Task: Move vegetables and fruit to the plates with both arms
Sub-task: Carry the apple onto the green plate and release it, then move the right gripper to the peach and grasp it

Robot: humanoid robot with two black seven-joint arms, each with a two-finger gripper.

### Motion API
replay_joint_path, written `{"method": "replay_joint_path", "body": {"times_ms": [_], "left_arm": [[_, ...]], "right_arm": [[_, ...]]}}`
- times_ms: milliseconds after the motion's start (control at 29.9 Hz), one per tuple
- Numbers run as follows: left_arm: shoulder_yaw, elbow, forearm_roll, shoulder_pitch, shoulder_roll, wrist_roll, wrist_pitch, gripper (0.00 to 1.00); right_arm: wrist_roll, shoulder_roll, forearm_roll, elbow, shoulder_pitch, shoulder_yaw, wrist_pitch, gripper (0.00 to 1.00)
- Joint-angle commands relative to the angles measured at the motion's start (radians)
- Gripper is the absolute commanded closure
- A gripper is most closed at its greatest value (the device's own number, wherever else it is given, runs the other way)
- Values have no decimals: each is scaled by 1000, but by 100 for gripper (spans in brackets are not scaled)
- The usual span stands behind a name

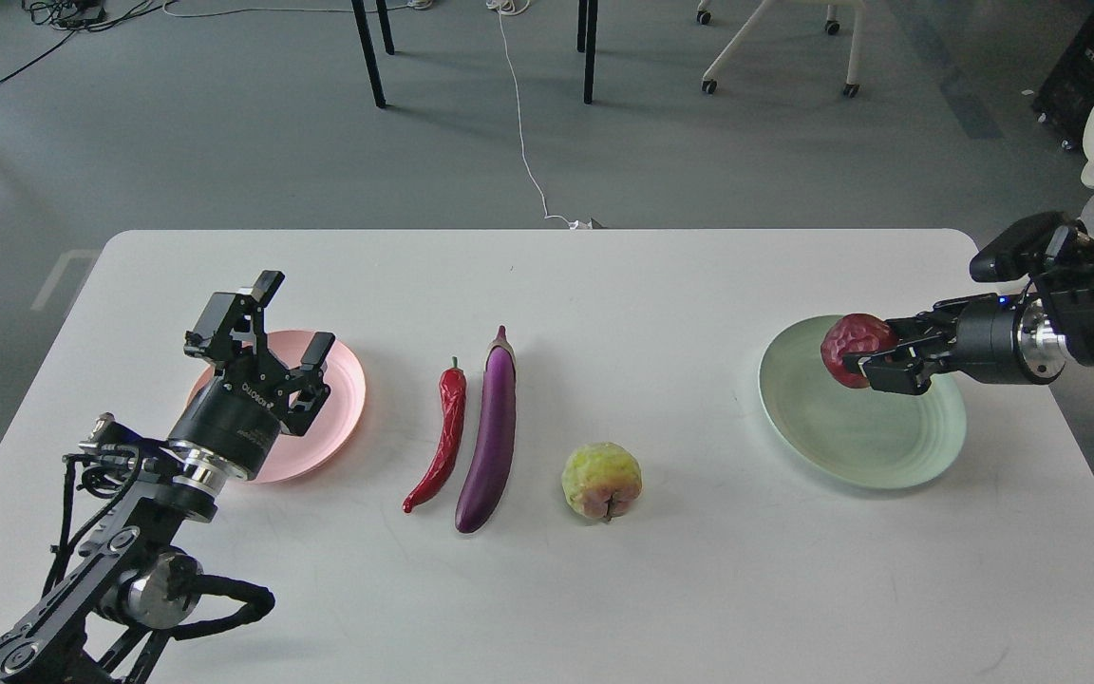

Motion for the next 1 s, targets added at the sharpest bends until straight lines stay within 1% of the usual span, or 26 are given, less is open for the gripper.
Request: {"method": "replay_joint_path", "body": {"times_ms": [0, 33, 67, 167, 201, 268, 402, 469, 602, 669, 770, 970], "left_arm": [[0, 0, 0, 0, 0, 1, 0, 2], [0, 0, 0, 0, 0, 1, 0, 2], [0, 0, 0, 0, 0, 1, 0, 2], [-1, 0, 0, -2, 0, 1, 0, 2], [-1, 0, 0, -2, 0, 2, 0, 2], [-1, 0, 0, -2, 2, 2, 0, 2], [0, 0, 0, -5, 12, 4, 0, 2], [0, 0, 0, -7, 14, 4, 0, 2], [0, 0, 0, -8, 16, 4, 0, 2], [0, 0, 0, -8, 16, 4, 0, 2], [0, 0, 0, -8, 16, 4, 0, 2], [-1, -14, 0, -3, 22, 4, 0, 2]], "right_arm": [[0, 33, -1, -75, -26, -1, -8, 47], [0, 46, -1, -87, -26, -1, -8, 47], [0, 56, -1, -98, -29, -1, -8, 45], [0, 82, -1, -114, -31, -1, -8, 19], [0, 86, 1, -115, -31, 1, -8, 12], [0, 99, 2, -109, -22, 2, -8, 7], [0, 109, 10, -97, 23, 12, -8, 4], [0, 109, 16, -57, 70, 15, -7, 3], [0, 110, 60, 121, 153, 53, -2, 3], [0, 124, 118, 211, 182, 61, 0, 3], [0, 190, 188, 305, 208, 55, 0, 3], [0, 349, 192, 302, 209, 9, 0, 3]]}}
